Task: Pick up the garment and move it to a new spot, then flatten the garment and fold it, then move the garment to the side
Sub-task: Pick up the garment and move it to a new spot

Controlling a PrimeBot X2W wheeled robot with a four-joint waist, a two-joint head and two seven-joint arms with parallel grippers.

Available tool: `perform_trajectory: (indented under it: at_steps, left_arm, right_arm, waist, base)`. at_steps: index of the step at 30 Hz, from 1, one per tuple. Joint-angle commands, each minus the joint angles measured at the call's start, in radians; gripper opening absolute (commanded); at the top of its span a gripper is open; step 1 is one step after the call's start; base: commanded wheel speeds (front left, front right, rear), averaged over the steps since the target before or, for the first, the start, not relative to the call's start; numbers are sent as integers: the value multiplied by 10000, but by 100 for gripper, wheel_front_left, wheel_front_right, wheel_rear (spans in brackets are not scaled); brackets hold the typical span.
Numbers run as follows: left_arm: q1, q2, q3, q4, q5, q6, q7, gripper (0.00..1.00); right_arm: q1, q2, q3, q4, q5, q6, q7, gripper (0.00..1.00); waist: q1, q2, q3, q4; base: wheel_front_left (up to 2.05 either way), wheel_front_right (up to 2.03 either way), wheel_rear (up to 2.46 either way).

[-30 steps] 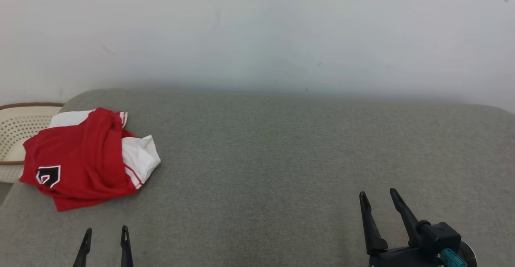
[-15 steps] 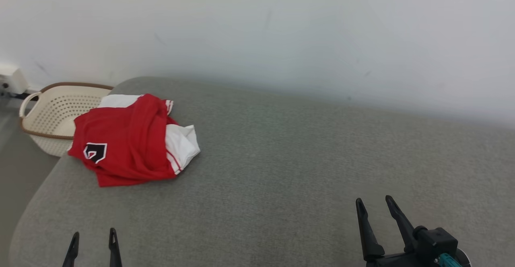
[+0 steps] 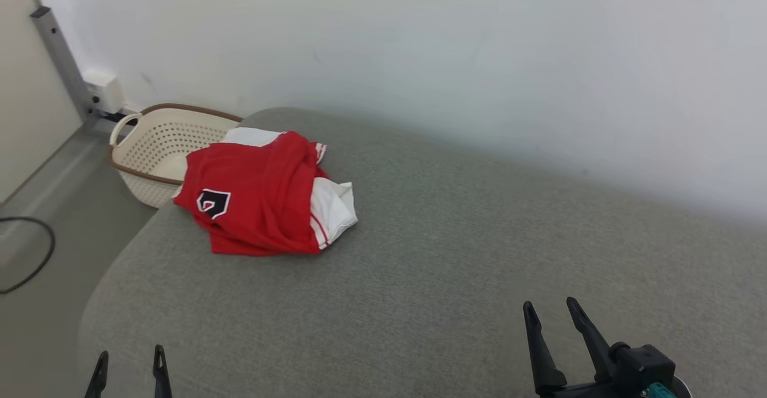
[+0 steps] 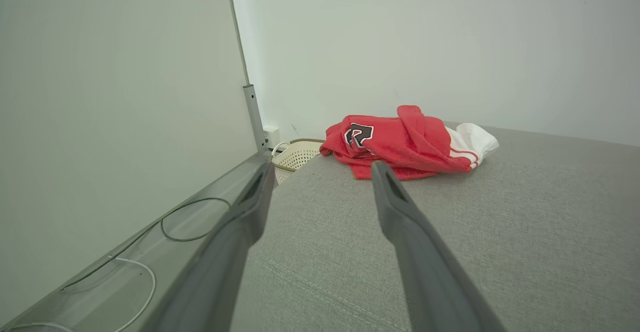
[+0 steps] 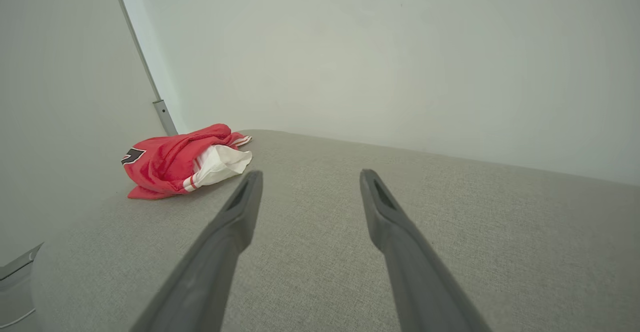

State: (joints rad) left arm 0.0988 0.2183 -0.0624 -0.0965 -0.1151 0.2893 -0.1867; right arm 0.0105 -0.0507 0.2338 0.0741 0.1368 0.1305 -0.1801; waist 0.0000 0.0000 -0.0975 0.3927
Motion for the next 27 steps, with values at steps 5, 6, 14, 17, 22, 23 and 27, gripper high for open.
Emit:
perform_trajectory:
  at_steps: [5,6,14,17,22,23,27]
  left_arm:
    - [241,125,138,-182,-56,116,45,100]
    - [276,133,165,-210,-73,131,39,100]
    - [372,148,244,-354,-136,257,-10,100]
    - [372,160,231,-373,-154,272,-2,100]
    - [117,173,58,-355,-253,80,-22,100]
    - [27,183,8,-323,-288,9,-7,100]
    - [-473,201,-134,-184,-515,-287,25,100]
  right_arm:
    - [-111,10,193,79,92,4,-78,100]
    - [-149,9,231,103,91,4,-81,100]
    - [-372,9,369,296,113,4,-144,100]
    - [-383,9,394,333,131,4,-149,100]
    - [-312,9,382,381,164,4,-171,100]
    - [-282,9,361,387,171,4,-159,100]
    - [-189,7,255,388,199,4,-163,100]
  waist:
    - [0,0,-58,461]
    - [0,0,-43,479]
    - [0,0,53,573]
    - [0,0,55,577]
    - [0,0,25,531]
    - [0,0,10,511]
    - [0,0,-45,384]
  base:
    - [0,0,0]
    - [0,0,0]
    - [0,0,0]
    - [0,0,0]
    - [0,0,0]
    - [0,0,0]
    - [0,0,0]
